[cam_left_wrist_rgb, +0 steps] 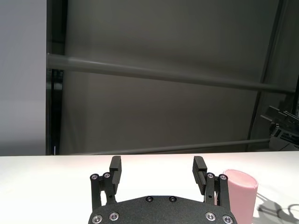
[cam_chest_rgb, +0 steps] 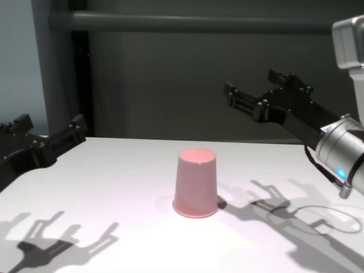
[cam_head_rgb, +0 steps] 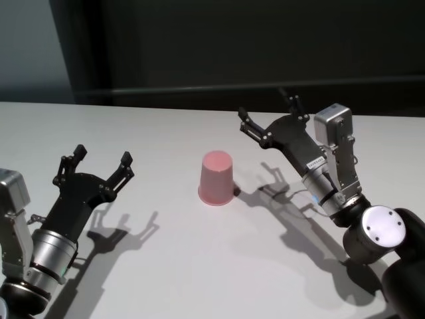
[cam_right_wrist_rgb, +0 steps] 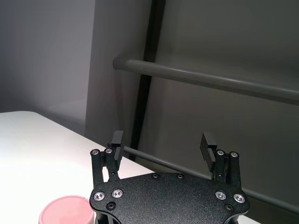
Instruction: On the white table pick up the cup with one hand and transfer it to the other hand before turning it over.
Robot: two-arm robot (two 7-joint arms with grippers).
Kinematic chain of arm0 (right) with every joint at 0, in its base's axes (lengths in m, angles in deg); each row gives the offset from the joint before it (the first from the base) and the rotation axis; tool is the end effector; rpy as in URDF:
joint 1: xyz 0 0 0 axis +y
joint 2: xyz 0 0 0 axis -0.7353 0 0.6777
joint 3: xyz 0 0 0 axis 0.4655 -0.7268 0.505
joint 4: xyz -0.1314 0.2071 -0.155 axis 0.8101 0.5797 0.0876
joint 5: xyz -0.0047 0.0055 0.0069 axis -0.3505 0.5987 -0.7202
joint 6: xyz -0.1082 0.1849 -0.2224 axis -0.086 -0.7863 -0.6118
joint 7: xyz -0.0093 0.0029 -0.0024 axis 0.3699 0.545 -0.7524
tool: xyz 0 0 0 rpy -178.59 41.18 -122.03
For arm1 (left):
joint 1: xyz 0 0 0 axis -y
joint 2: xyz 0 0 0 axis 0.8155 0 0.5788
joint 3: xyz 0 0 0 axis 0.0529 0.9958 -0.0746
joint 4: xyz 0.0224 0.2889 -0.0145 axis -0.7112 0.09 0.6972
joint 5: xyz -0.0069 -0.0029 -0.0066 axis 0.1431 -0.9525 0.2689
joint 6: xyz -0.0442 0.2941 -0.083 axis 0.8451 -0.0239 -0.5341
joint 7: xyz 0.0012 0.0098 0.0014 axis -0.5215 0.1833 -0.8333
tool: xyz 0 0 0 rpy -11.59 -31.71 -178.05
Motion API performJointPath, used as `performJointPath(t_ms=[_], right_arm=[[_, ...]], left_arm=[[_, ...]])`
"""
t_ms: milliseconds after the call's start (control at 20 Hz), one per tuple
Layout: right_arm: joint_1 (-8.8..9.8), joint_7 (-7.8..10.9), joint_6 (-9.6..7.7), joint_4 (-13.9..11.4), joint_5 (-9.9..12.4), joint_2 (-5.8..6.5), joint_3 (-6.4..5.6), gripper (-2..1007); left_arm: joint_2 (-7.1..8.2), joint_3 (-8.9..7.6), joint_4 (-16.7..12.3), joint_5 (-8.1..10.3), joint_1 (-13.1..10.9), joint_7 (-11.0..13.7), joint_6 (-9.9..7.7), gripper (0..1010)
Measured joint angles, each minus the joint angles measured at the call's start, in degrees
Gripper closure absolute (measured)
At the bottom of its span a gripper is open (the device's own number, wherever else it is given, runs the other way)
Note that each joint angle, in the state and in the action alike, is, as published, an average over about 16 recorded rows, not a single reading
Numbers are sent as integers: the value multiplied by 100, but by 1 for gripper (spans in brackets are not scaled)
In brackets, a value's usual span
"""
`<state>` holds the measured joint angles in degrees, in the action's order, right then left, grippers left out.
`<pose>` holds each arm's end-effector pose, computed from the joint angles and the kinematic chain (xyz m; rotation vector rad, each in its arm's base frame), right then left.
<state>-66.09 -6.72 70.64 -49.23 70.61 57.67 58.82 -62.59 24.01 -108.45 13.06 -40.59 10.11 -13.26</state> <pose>0.4211 0.0458 -0.3044 0.1668 -0.2408 -0.9899 0.2912 0.0355 -0.3204 -0.1631 -0.0108 1.2228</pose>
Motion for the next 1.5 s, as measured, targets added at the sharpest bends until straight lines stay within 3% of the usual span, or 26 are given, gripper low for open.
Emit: performJointPath(t_ms=[250,650,1050,1500], right_arm=[[359,-546,76,-301,-317,98,-225,3],[900,-1051,-210,-780,-613,264,-480,3],[1309,-1351,-482,-1113,-780,303,-668,3],[1625,-1484,-588,-1317,-900,257,-811,3]], left_arm=[[0,0,0,0,0,0,0,9],[0,0,0,0,0,0,0,9],[0,0,0,0,0,0,0,9],[0,0,0,0,0,0,0,9]])
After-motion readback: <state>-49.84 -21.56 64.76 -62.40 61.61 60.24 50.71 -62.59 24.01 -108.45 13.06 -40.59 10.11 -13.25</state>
